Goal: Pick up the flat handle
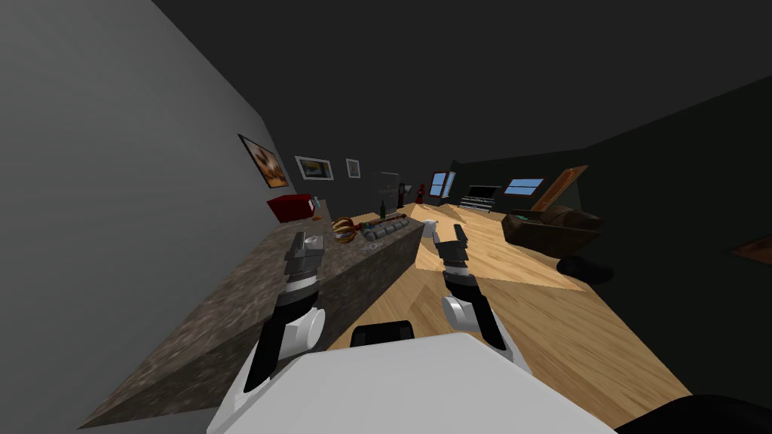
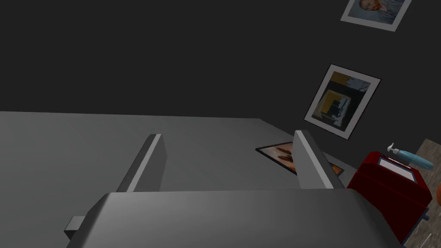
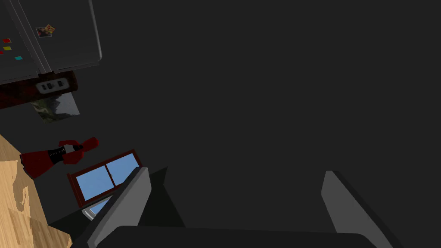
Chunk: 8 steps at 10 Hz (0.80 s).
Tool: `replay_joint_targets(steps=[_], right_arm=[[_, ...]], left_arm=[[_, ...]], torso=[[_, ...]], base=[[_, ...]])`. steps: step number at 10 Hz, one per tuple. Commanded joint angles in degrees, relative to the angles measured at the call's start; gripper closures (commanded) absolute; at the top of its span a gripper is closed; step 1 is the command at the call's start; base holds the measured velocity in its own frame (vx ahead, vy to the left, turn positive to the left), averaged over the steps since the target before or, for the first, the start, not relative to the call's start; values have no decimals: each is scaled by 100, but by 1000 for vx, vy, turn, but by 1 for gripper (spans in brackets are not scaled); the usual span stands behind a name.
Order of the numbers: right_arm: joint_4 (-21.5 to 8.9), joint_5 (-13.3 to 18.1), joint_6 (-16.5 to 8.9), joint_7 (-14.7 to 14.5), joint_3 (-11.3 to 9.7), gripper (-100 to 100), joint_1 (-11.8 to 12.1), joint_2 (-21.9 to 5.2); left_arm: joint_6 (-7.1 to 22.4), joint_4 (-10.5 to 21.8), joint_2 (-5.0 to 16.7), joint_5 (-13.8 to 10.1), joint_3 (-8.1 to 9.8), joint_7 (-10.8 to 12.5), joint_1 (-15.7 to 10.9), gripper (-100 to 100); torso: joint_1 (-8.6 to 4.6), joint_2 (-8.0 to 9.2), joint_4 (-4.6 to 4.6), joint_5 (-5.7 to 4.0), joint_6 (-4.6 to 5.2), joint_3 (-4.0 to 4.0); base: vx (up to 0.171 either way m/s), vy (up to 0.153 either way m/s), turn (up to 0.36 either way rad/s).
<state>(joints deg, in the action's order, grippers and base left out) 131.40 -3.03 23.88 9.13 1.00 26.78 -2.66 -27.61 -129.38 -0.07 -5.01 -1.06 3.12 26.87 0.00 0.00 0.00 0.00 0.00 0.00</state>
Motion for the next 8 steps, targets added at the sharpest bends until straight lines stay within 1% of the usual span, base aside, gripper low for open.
replay_joint_targets(steps=[1,4,5,6,7,8], right_arm=[[0,0,0,0,0,0,0,0],[0,0,0,0,0,0,0,0],[0,0,0,0,0,0,0,0],[0,0,0,0,0,0,0,0],[0,0,0,0,0,0,0,0],[0,0,0,0,0,0,0,0]], left_arm=[[152,17,199,-15,10,-1,-38,-100],[657,75,613,-75,49,-6,-185,-100],[732,75,613,-75,49,-6,-185,-100],[954,100,741,-103,69,-8,-255,-100],[1001,100,741,-103,69,-8,-255,-100],[1223,125,862,-135,91,-10,-334,-100]], torso=[[0,0,0,0,0,0],[-11,8,2,-2,1,4],[-14,11,2,-3,1,6],[-12,9,2,-3,0,5],[-11,10,2,-2,1,6],[-9,8,2,-2,0,5]], base=[[-7,-11,-12],[-24,-34,-19],[-26,-32,-5],[-28,-29,-18],[-19,-23,-10],[-19,-36,-26]])
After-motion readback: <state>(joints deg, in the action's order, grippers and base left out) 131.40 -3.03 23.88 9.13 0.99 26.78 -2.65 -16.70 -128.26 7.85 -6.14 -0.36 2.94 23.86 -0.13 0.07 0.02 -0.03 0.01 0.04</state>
